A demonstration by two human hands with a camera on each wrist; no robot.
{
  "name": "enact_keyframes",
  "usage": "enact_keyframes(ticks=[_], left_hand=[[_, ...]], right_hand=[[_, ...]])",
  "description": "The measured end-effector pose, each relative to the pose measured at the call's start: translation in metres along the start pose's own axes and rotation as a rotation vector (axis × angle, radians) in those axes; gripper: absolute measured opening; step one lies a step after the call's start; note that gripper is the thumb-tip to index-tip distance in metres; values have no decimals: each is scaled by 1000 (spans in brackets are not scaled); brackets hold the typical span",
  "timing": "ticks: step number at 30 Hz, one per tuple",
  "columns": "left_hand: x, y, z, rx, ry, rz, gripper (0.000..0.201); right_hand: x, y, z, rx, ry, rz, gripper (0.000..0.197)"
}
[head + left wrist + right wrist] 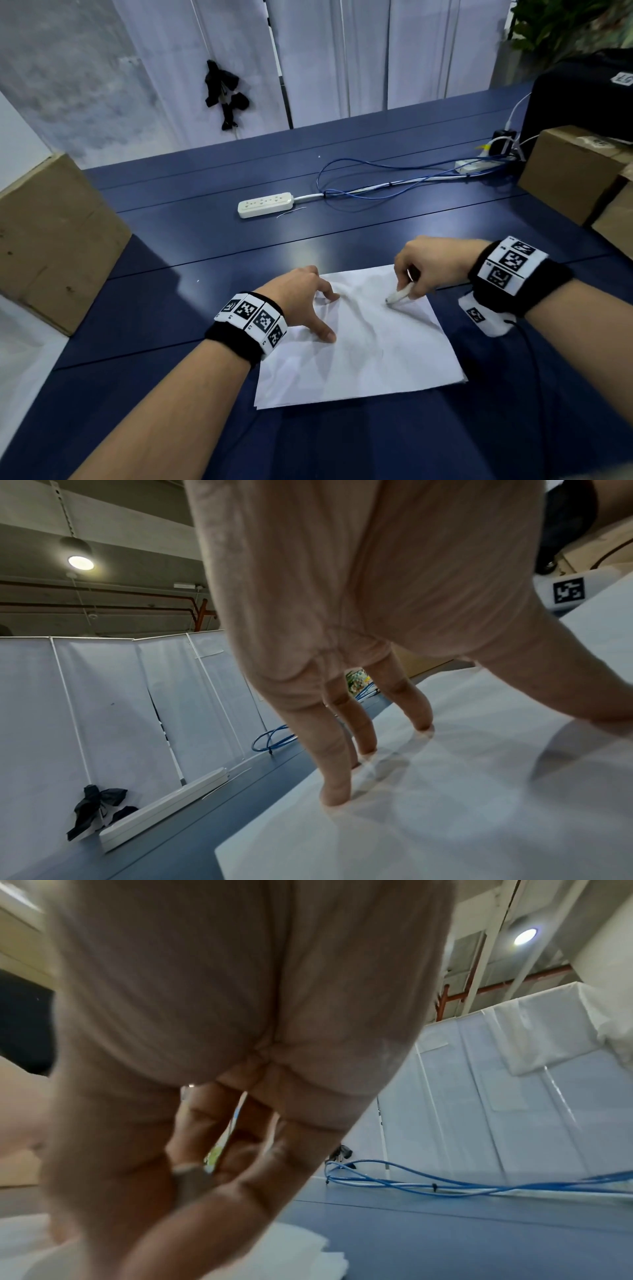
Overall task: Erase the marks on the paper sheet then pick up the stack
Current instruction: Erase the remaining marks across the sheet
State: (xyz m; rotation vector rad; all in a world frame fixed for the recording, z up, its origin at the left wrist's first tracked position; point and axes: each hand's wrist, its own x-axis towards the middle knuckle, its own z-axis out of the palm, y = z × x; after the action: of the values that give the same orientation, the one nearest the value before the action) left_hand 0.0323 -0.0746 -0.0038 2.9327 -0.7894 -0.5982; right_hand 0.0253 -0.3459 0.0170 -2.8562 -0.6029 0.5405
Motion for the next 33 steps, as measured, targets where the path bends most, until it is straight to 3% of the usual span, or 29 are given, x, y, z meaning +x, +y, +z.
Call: enact_keyframes(ticks=[3,6,11,16,20,24,27,30,33], left_hand=[[-1,1,-1,4,-8,2,82],[-2,0,-2,3,-16,10,82],[0,6,0,59,-33,22,81],[2,23,7,139,18,10,82],[3,26,10,144,28,1,86],[4,25,9,142,20,-10,89],[4,26,8,132,24,-7,87],[3,26,8,124,20,-12,87],[5,25,9,122,23,-13,88]], right_hand=[[13,3,-6,-80,196,49,8],[13,8,-10,-12,323,72,7],[4,1,5,-31,184,30,8],[1,4,9,47,195,32,31],[-5,1,13,-3,178,-7,35],[-13,-2,10,21,-41,-49,24],[2,0,6,-69,116,-16,17],[12,2,6,-102,273,27,23],[2,4,13,25,155,-34,23]])
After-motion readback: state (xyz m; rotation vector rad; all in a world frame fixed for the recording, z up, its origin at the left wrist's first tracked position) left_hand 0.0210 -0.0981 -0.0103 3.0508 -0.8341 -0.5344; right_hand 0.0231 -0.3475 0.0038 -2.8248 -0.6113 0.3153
